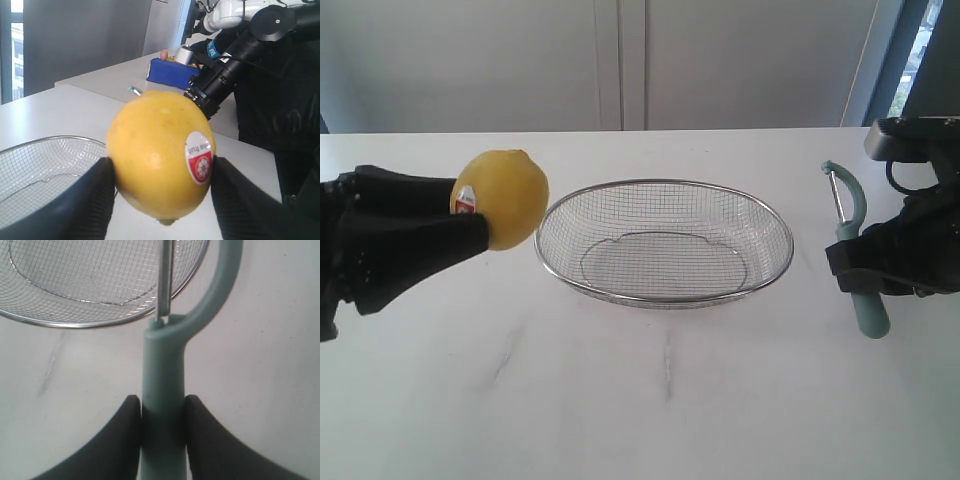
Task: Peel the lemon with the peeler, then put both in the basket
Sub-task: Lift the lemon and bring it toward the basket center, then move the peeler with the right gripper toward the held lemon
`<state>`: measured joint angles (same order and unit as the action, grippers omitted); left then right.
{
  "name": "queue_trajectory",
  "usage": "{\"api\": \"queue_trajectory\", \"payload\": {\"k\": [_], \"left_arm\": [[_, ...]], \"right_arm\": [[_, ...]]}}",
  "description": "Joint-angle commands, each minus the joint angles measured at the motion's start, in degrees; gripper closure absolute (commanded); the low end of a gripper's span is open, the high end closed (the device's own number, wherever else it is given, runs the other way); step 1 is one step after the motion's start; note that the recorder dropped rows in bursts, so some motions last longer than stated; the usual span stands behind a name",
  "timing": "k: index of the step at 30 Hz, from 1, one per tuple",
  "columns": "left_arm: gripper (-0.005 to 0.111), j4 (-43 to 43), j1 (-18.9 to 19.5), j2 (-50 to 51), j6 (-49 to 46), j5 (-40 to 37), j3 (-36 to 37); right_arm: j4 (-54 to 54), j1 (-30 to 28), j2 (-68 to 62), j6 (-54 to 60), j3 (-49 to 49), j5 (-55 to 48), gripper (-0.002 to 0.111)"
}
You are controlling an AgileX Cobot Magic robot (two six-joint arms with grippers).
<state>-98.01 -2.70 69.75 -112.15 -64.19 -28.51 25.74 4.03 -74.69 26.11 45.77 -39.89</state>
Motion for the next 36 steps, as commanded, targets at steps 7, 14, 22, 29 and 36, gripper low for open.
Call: {"api": "queue_trajectory", "payload": {"k": [7, 14, 22, 29, 36], "left_arm": [[0.107, -1.9, 0.0, -7.1, -9.2, -3.8, 4.5], [0.107, -1.9, 0.0, -7.0, -9.2, 0.2, 4.5], [0.107, -1.9, 0.0, -6.9, -9.2, 3.4, 4.5], [0.107, -1.9, 0.0, -4.2, -9.2, 3.7, 2.8], [0.107, -1.9, 0.0, 1.5, -9.2, 1.1, -0.9]], "right_arm": [[0.1, -0.1, 0.5, 0.6, 0.4, 0.7, 0.108], [2.5, -0.1, 0.5, -1.9, 0.4, 2.2, 0.108], [11.0, -0.1, 0.4, -5.0, -0.5, -2.6, 0.108], [33.5, 1.9, 0.2, 19.4, -5.9, -15.2, 0.108], [37.5, 7.4, 0.2, 21.1, -8.5, -15.0, 0.108]]}}
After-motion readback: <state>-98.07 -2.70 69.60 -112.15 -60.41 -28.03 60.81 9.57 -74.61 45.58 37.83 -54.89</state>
